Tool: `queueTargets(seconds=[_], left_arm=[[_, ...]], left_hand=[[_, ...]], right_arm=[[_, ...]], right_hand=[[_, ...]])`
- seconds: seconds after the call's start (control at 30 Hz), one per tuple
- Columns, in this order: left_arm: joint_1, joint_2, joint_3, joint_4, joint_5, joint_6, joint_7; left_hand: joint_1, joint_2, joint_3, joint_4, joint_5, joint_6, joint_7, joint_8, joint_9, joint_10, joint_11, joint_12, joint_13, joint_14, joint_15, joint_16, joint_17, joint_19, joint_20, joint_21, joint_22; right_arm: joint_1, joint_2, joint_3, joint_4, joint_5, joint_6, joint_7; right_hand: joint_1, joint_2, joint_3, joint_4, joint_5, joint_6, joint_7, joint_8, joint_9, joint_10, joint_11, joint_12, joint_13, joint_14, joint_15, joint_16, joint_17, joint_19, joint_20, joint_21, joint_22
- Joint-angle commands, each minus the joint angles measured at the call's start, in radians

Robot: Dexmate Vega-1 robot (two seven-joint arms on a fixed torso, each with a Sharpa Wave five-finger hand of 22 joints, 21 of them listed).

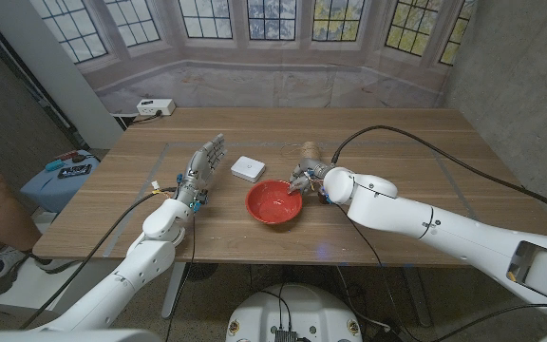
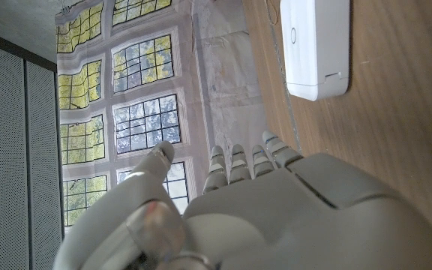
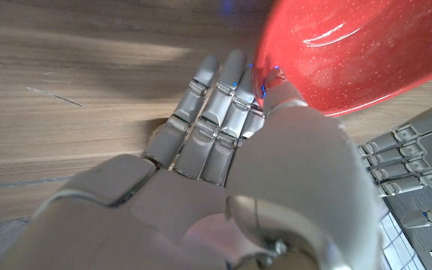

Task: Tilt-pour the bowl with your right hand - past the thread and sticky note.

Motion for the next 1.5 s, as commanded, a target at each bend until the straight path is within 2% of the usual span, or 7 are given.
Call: queueTargets(seconds=[0.03,0.17,0.5,0.63,0.7,1.13,1.5], left_arm=[[0.019,0.008,-0.003,-0.028,0.007,-0.002,0.011],[0.030,0.015,-0.008,-0.041,0.009,-0.002,0.019],[0.051,0.026,-0.018,-0.061,0.005,-0.002,0.026],[0.057,0.029,-0.021,-0.065,0.003,-0.001,0.027],[0.060,0.029,-0.020,-0.065,0.001,-0.001,0.024],[0.069,0.035,-0.024,-0.079,0.006,0.000,0.033],[0.055,0.036,-0.024,-0.071,0.005,0.012,0.033]], left_hand=[[0.010,-0.001,0.004,-0.002,0.004,0.010,-0.002,0.000,0.002,0.007,0.004,0.000,0.003,0.003,0.001,0.000,0.003,0.006,0.006,-0.003,0.002],[0.010,-0.001,0.004,-0.002,0.004,0.011,-0.002,0.000,0.002,0.007,0.005,0.000,0.003,0.003,0.001,0.000,0.003,0.005,0.005,-0.003,0.002],[0.010,-0.002,0.004,-0.001,0.004,0.011,-0.002,0.000,0.002,0.007,0.005,0.001,0.003,0.003,0.000,0.000,0.003,0.006,0.006,-0.002,0.002],[0.011,-0.002,0.004,-0.001,0.004,0.011,-0.002,0.000,0.002,0.008,0.005,0.001,0.003,0.003,0.000,0.000,0.003,0.006,0.006,-0.003,0.002],[0.011,-0.002,0.004,-0.001,0.004,0.012,-0.003,0.000,0.002,0.008,0.005,0.001,0.003,0.003,0.000,0.000,0.003,0.005,0.006,-0.003,0.002],[0.011,-0.002,0.004,-0.001,0.004,0.013,-0.002,0.000,0.002,0.007,0.006,0.000,0.003,0.003,0.002,0.000,0.003,0.006,0.006,-0.003,0.002],[0.012,-0.002,0.004,0.000,0.004,0.013,-0.003,0.000,0.002,0.007,0.005,0.000,0.003,0.003,0.002,0.000,0.003,0.008,0.007,-0.002,0.002]], right_arm=[[-0.002,-0.014,-0.003,-0.021,0.002,0.006,0.019],[0.005,-0.017,-0.006,-0.024,0.006,0.013,0.033],[0.028,-0.012,-0.017,-0.029,0.014,-0.001,0.070],[0.039,-0.014,-0.022,-0.035,0.020,-0.008,0.084],[0.044,-0.017,-0.022,-0.038,0.027,-0.010,0.095],[0.051,-0.024,-0.013,-0.037,0.038,0.010,0.099],[0.086,-0.018,-0.008,0.016,0.042,0.067,0.139]], right_hand=[[-0.026,-0.008,-0.008,0.007,0.000,-0.021,0.005,-0.010,0.002,-0.013,0.003,-0.013,-0.012,-0.011,-0.016,-0.008,-0.001,-0.013,-0.030,0.003,-0.002],[-0.061,-0.013,-0.022,0.021,-0.001,-0.049,0.017,-0.023,0.001,-0.037,0.015,-0.032,-0.028,-0.027,-0.007,-0.017,-0.007,-0.022,-0.022,0.001,-0.003],[-0.095,-0.022,-0.036,0.028,-0.002,-0.081,0.028,-0.037,-0.002,-0.074,0.024,-0.061,-0.048,-0.059,0.000,-0.033,-0.018,-0.039,-0.006,-0.005,-0.005],[-0.099,-0.025,-0.038,0.026,0.000,-0.094,0.033,-0.042,-0.004,-0.085,0.032,-0.069,-0.055,-0.072,-0.002,-0.038,-0.020,-0.050,0.000,-0.009,-0.005],[-0.104,-0.026,-0.040,0.026,0.001,-0.105,0.036,-0.046,-0.006,-0.098,0.039,-0.079,-0.061,-0.088,0.009,-0.042,-0.021,-0.057,0.005,-0.012,-0.006],[-0.119,-0.031,-0.049,0.024,0.002,-0.135,0.044,-0.053,-0.009,-0.122,0.044,-0.098,-0.076,-0.116,0.019,-0.045,-0.020,-0.077,0.016,-0.021,-0.006],[-0.138,-0.032,-0.055,0.026,0.004,-0.160,0.046,-0.056,-0.012,-0.164,0.048,-0.121,-0.088,-0.163,0.030,-0.057,-0.026,-0.102,0.029,-0.033,-0.006]])
